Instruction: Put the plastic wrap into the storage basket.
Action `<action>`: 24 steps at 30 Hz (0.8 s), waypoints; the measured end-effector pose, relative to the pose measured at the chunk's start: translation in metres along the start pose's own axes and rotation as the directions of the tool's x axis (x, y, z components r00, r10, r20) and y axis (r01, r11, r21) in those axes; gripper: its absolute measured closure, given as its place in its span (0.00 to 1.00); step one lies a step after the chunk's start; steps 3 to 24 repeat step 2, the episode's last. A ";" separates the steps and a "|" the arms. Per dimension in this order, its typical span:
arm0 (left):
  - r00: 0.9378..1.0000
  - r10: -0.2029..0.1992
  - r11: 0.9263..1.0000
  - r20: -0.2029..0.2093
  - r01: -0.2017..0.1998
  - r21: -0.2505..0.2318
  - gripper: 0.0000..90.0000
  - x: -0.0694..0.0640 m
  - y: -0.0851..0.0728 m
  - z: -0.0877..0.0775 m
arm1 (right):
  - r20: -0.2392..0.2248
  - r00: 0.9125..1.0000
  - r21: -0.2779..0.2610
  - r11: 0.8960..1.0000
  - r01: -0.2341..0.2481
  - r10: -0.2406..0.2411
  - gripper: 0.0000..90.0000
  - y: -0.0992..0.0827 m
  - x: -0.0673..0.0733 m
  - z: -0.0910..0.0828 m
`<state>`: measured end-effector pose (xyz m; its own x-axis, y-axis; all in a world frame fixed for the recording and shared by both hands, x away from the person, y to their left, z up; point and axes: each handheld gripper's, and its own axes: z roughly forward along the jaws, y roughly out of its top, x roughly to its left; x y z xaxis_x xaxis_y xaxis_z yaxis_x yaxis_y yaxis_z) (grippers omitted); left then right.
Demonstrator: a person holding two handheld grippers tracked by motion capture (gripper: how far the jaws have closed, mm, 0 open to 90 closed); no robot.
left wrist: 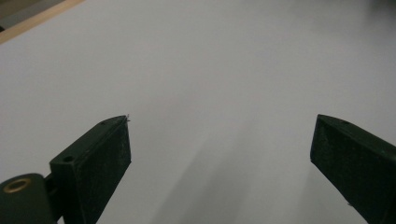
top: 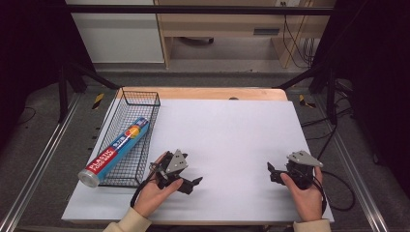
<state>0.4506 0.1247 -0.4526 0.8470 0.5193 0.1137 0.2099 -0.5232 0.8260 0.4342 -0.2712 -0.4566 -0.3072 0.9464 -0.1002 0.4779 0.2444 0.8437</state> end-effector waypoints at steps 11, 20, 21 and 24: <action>1.000 0.002 1.000 -0.007 -0.002 -0.008 0.06 0.000 0.000 -0.003 | -0.002 1.000 -0.001 1.000 0.004 -0.004 0.04 0.000 0.001 0.000; 1.000 0.002 1.000 -0.007 -0.002 -0.008 0.06 0.000 0.000 -0.003 | -0.002 1.000 -0.001 1.000 0.004 -0.004 0.04 0.000 0.001 0.000; 1.000 0.002 1.000 -0.007 -0.002 -0.008 0.06 0.000 0.000 -0.003 | -0.002 1.000 -0.001 1.000 0.004 -0.004 0.04 0.000 0.001 0.000; 1.000 0.002 1.000 -0.007 -0.002 -0.008 0.06 0.000 0.000 -0.003 | -0.002 1.000 -0.001 1.000 0.004 -0.004 0.04 0.000 0.001 0.000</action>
